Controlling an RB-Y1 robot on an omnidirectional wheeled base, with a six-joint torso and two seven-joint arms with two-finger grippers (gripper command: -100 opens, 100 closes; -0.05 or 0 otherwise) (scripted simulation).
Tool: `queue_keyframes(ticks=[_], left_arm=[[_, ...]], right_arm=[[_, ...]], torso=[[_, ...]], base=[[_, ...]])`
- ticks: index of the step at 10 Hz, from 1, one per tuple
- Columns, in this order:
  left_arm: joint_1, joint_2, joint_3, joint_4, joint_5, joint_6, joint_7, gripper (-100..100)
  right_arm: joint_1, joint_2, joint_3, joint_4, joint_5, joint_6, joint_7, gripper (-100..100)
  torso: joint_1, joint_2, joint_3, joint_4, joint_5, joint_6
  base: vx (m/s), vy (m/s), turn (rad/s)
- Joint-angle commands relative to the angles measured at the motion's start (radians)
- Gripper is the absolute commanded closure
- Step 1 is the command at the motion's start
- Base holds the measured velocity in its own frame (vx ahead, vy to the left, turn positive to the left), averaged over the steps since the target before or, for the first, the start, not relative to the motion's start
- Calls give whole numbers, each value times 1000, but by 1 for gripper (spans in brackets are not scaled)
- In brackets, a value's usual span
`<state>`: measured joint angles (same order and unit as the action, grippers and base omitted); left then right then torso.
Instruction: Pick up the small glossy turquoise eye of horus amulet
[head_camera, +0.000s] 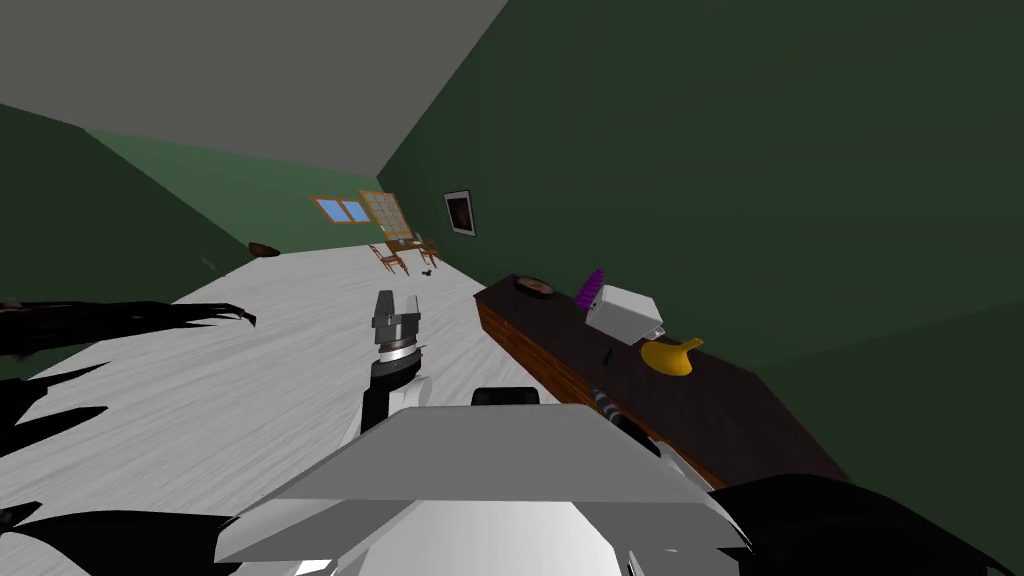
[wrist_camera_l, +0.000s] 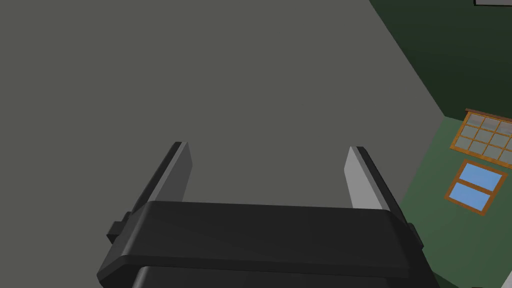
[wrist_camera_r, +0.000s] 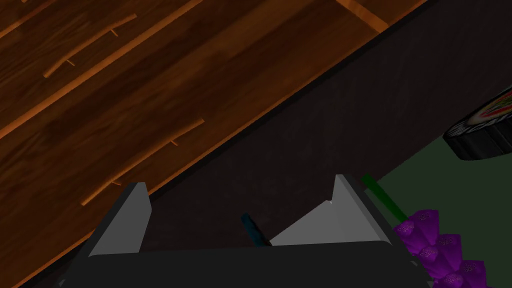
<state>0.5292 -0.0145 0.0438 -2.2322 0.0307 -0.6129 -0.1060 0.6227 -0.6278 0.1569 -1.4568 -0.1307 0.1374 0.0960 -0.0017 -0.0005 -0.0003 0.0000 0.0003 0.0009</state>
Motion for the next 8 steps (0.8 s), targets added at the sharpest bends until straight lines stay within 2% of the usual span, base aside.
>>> queue_keyframes(ticks=[1,3,4,8], left_arm=[[0,0,0,0,0,0,0,0],[0,0,0,0,0,0,0,0],[0,0,0,0,0,0,0,0],[0,0,0,0,0,0,0,0]], right_arm=[[2,-38,2,21,-3,31,-7,-100],[-11,-84,7,73,1,77,-12,-100],[-11,-84,7,73,1,77,-12,-100],[-36,-169,14,161,12,154,-21,-100]], torso=[[0,0,0,0,0,0],[-1,-1,0,0,0,-1],[-3,-1,-1,0,0,-1],[-2,-1,-1,0,-1,0]], base=[[50,-15,198],[71,-38,275],[48,-43,91],[59,-47,228]])
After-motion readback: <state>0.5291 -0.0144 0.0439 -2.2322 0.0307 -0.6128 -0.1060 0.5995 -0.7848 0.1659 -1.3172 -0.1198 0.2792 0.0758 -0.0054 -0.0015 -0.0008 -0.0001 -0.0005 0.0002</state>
